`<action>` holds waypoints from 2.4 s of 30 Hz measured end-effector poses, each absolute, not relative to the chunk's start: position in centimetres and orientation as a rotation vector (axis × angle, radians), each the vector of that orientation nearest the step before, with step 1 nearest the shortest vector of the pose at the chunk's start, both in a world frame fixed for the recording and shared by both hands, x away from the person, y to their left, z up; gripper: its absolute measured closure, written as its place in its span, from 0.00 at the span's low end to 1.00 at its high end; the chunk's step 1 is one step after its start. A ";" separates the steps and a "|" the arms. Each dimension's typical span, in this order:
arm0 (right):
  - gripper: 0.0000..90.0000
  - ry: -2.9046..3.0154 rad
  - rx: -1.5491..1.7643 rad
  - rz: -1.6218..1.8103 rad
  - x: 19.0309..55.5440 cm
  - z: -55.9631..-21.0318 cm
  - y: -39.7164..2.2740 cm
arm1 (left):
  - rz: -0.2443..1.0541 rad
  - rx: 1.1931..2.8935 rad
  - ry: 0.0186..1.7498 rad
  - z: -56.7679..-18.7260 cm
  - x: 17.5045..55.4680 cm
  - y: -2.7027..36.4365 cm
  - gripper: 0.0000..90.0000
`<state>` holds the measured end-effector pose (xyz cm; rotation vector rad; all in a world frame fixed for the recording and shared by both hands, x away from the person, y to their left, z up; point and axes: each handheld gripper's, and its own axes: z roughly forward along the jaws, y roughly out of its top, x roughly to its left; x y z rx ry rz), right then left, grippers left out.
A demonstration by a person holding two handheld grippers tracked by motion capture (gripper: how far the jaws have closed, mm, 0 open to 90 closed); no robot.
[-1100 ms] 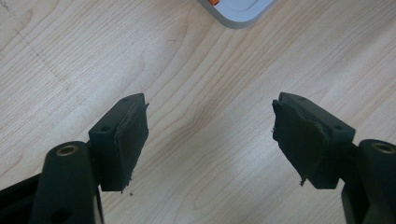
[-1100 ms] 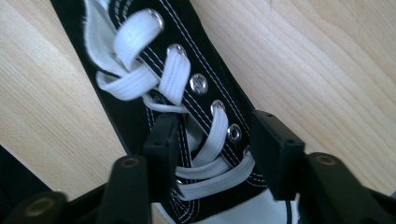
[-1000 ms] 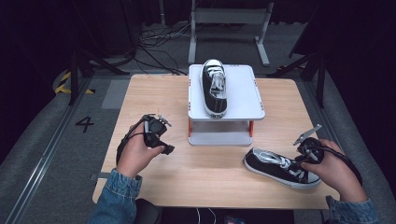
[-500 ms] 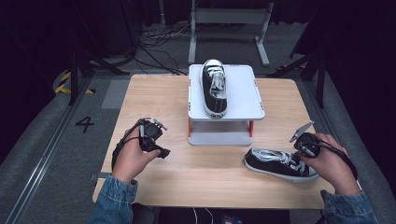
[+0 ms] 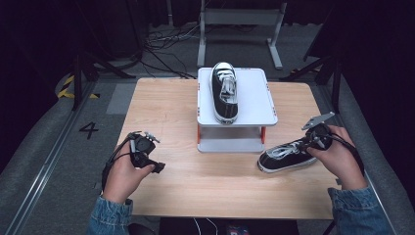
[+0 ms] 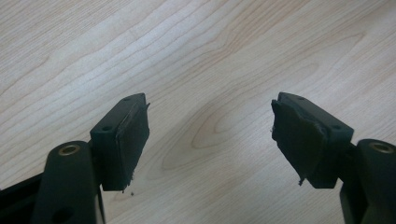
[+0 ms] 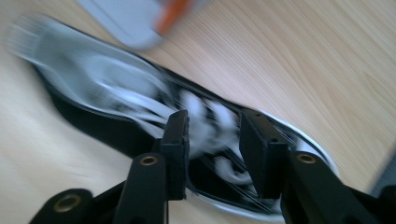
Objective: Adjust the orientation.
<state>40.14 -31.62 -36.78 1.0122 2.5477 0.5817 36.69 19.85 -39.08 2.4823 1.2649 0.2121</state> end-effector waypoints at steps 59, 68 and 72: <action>0.42 2.641 1.075 0.365 34.5 -37.0 -34.3 | 0.140 2.553 1.050 -39.1 40.2 14.7 0.31; 0.37 2.649 1.037 0.264 37.7 -40.5 -33.6 | 0.145 2.542 1.101 -39.1 39.4 16.1 0.31; 0.47 2.667 1.012 0.254 38.5 -40.8 -33.6 | 0.155 2.538 1.111 -39.1 39.2 16.6 0.31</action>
